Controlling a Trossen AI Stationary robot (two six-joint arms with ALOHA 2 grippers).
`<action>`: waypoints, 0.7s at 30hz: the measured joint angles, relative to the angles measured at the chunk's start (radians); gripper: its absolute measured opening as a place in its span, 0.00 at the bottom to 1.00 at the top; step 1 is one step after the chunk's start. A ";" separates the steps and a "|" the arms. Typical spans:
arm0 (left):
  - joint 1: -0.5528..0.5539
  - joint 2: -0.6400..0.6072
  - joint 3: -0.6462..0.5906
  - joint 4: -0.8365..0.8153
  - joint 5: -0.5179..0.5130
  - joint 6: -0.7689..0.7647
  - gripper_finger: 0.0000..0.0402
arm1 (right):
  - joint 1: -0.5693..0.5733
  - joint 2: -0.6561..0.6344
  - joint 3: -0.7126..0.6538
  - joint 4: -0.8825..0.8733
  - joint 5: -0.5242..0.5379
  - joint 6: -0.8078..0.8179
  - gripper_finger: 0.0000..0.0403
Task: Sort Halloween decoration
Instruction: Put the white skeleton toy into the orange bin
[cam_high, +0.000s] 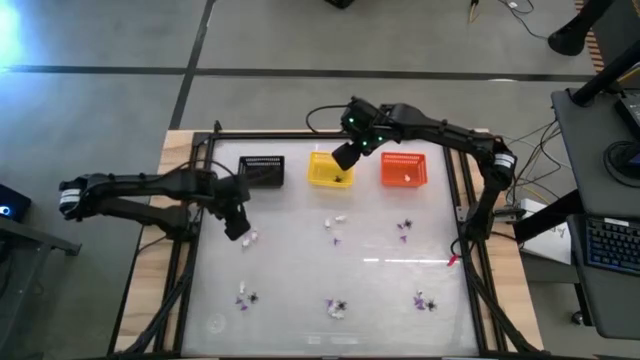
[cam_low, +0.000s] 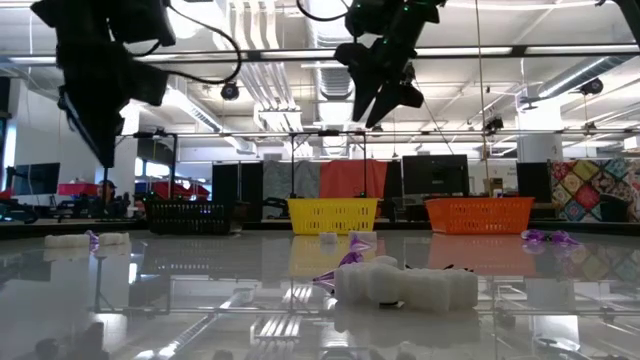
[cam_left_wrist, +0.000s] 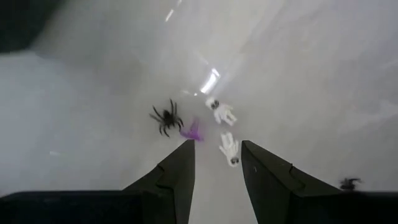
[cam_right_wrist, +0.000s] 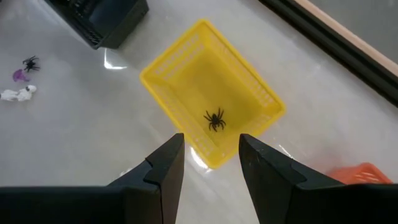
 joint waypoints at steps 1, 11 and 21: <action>-0.013 0.000 -0.012 0.002 0.001 -0.015 0.28 | 0.005 0.000 0.000 0.000 0.000 0.000 0.37; -0.157 0.000 -0.105 0.046 0.000 -0.157 0.28 | 0.047 0.001 0.000 0.000 0.000 0.062 0.36; -0.241 0.034 -0.186 0.179 0.000 -0.207 0.28 | 0.086 0.001 -0.001 0.000 0.001 0.107 0.37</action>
